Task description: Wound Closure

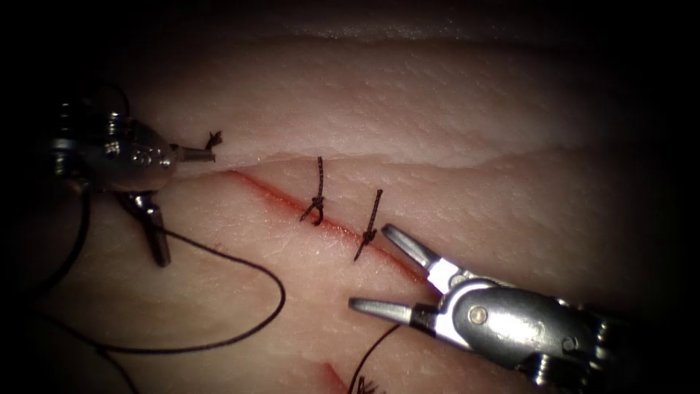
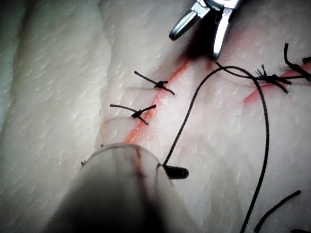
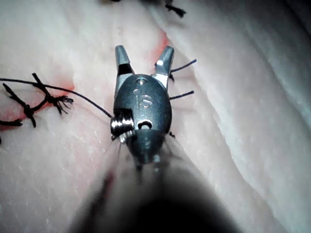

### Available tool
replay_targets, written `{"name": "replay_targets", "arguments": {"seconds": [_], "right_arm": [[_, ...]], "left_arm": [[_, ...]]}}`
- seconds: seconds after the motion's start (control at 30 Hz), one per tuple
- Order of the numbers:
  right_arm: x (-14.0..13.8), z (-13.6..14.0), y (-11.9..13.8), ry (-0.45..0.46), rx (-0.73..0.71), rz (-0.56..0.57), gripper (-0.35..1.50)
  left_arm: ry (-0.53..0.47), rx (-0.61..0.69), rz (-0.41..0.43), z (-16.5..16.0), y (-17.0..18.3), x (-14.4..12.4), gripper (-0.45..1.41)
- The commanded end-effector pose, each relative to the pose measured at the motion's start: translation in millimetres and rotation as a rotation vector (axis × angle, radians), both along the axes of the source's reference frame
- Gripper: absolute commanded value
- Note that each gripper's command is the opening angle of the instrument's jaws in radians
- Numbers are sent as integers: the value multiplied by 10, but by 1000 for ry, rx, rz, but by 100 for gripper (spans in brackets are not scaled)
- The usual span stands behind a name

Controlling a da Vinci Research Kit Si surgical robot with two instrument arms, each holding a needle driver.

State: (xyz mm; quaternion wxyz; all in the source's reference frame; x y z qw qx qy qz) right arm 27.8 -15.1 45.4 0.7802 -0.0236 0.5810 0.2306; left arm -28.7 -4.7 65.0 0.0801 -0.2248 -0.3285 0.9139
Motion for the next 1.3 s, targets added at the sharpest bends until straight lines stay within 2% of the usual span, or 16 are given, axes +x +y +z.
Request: {"name": "replay_targets", "arguments": {"seconds": [0.03, 0.13, 0.2, 0.3, 0.43, 0.53, 0.6, 0.67, 0.8, 0.97, 1.2, 1.3], "right_arm": [[20, -5, 14, -2, -8, 4, 101], [21, -5, 16, -3, -6, 7, 100], [21, -5, 18, -4, -5, 8, 93], [22, -4, 17, -4, -6, 7, 85], [24, -3, 14, -6, -14, 6, 83], [23, -3, 12, -4, -11, 7, 79], [23, -2, 9, -3, -15, 6, 76], [23, -1, 6, -1, -12, 6, 71], [24, 2, -3, -3, -12, -6, 58], [22, 4, -6, 0, -10, -7, 48], [23, 3, -9, 3, -7, -7, 48], [22, 1, -11, 5, -7, -9, 48]], "left_arm": [[-21, 0, -20, 8, 5, -5, 133], [-37, 4, -48, 9, 8, -1, 130], [-51, 114, -181, 9, 10, 6, 128], [-125, 188, -273, 15, 9, 8, 126], [-196, 284, -319, 41, 1, 3, 126], [-210, 359, -363, 60, 0, -3, 133], [-251, 440, -442, 81, 1, -9, 133], [-267, 476, -477, 94, 0, -10, 135], [-210, 453, -538, 121, 2, 2, 140], [-185, 416, -579, 126, 11, 32, 140], [-90, 340, -563, 125, 12, 78, 140], [-62, 325, -568, 128, 14, 86, 140]]}}
